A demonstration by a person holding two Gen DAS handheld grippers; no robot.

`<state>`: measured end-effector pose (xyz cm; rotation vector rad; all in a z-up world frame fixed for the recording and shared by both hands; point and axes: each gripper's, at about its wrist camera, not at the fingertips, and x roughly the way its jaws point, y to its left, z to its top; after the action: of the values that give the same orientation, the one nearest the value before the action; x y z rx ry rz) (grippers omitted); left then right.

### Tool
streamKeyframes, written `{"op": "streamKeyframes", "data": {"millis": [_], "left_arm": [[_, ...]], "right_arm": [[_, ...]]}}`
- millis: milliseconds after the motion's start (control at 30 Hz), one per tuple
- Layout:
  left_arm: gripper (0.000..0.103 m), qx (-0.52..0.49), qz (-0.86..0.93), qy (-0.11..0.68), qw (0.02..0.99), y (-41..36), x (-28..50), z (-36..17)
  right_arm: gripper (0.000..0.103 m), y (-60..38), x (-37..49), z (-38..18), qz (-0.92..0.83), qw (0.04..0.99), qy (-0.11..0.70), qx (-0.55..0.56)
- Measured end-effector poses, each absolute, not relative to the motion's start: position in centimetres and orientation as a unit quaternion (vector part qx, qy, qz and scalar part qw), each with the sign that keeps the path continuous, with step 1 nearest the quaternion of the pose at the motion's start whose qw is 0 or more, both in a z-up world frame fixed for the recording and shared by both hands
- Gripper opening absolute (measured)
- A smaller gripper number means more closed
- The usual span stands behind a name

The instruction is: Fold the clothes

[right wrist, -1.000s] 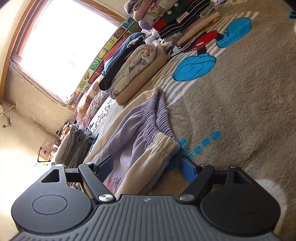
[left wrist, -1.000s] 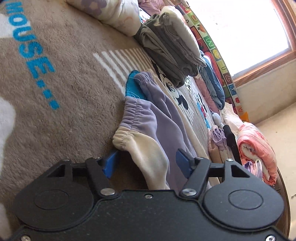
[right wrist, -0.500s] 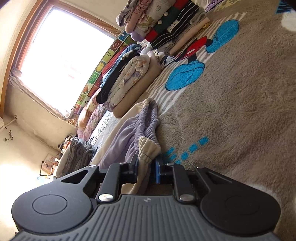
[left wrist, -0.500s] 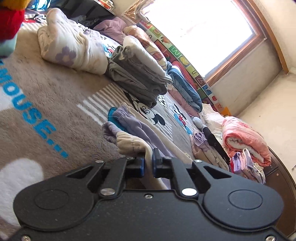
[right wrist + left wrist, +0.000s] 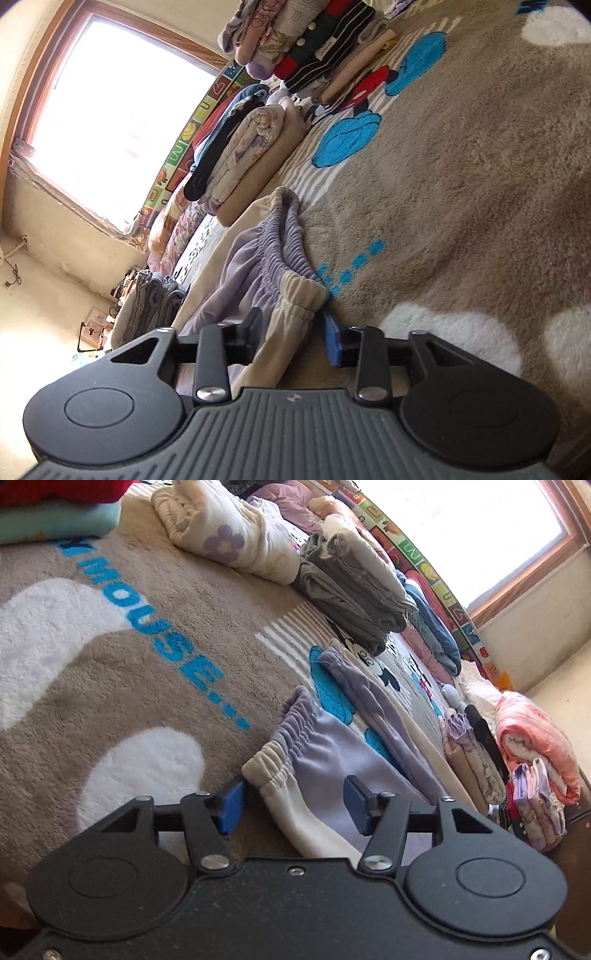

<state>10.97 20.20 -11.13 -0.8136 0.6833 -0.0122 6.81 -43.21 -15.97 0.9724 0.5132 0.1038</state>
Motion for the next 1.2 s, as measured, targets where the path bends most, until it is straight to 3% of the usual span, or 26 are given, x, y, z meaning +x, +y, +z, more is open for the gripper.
{"op": "streamKeyframes", "data": {"millis": [100, 133, 167, 200, 300, 333, 433, 533, 600, 700, 833, 900, 933, 1100, 1167, 1200], "left_arm": [[0.05, -0.402, 0.001, 0.316, 0.859, 20.5, 10.9, -11.4], [0.028, -0.398, 0.007, 0.315, 0.861, 20.5, 10.9, -11.4], [0.015, -0.392, 0.015, 0.316, 0.864, 20.5, 10.8, -11.4], [0.015, -0.399, 0.02, 0.314, 0.861, 20.7, 10.7, -11.5], [0.015, -0.417, 0.036, 0.316, 0.852, 21.5, 10.4, -11.8], [0.021, -0.418, 0.041, 0.319, 0.85, 21.6, 10.4, -11.9], [0.027, -0.397, 0.065, 0.303, 0.864, 21.7, 10.0, -11.2], [0.032, -0.318, 0.077, 0.26, 0.908, 20.5, 9.4, -8.8], [0.033, -0.271, 0.046, 0.231, 0.933, 19.2, 9.4, -7.6], [0.033, -0.188, -0.009, 0.225, 0.956, 16.4, 10.9, -6.9], [0.035, -0.084, -0.01, 0.292, 0.953, 13.6, 15.5, -9.1], [0.017, -0.078, -0.007, 0.299, 0.951, 13.6, 16.3, -9.4], [0.015, -0.079, -0.007, 0.3, 0.951, 13.7, 16.5, -9.4], [0.016, -0.083, -0.006, 0.303, 0.949, 14.4, 17.5, -9.6], [0.036, -0.085, -0.006, 0.304, 0.949, 14.7, 17.9, -9.6], [0.033, -0.073, 0.004, 0.32, 0.945, 14.6, 18.4, -10.2]], "right_arm": [[0.048, -42.5, 7.2, -15.9, 0.046, 0.865, 0.243, 0.438], [0.045, -42.4, 7.3, -16.0, 0.045, 0.867, 0.24, 0.434], [0.034, -42.4, 7.4, -16.1, 0.041, 0.871, 0.243, 0.425], [0.021, -42.3, 7.5, -16.1, 0.036, 0.876, 0.247, 0.413], [0.018, -42.6, 7.2, -16.1, 0.024, 0.874, 0.25, 0.417], [0.018, -42.5, 7.1, -16.0, 0.021, 0.876, 0.255, 0.409], [0.015, -42.3, 7.1, -15.9, 0.016, 0.881, 0.264, 0.392], [0.028, -42.0, 6.5, -15.0, 0.006, 0.895, 0.251, 0.368], [0.044, -41.5, 5.9, -13.9, -0.011, 0.917, 0.235, 0.324], [0.045, -39.6, 5.4, -11.9, -0.011, 0.952, 0.201, 0.232], [0.044, -35.5, 5.5, -10.8, 0.054, 0.973, 0.198, 0.11], [0.043, -33.8, 5.9, -11.4, 0.081, 0.968, 0.224, 0.078], [0.043, -33.1, 6.2, -11.8, 0.089, 0.963, 0.244, 0.068], [0.045, -31.0, 5.6, -12.0, 0.097, 0.962, 0.253, 0.02], [0.048, -30.6, 5.3, -11.9, 0.099, 0.964, 0.247, 0.012], [0.049, -30.5, 5.4, -12.2, 0.099, 0.961, 0.258, 0.01]]}}
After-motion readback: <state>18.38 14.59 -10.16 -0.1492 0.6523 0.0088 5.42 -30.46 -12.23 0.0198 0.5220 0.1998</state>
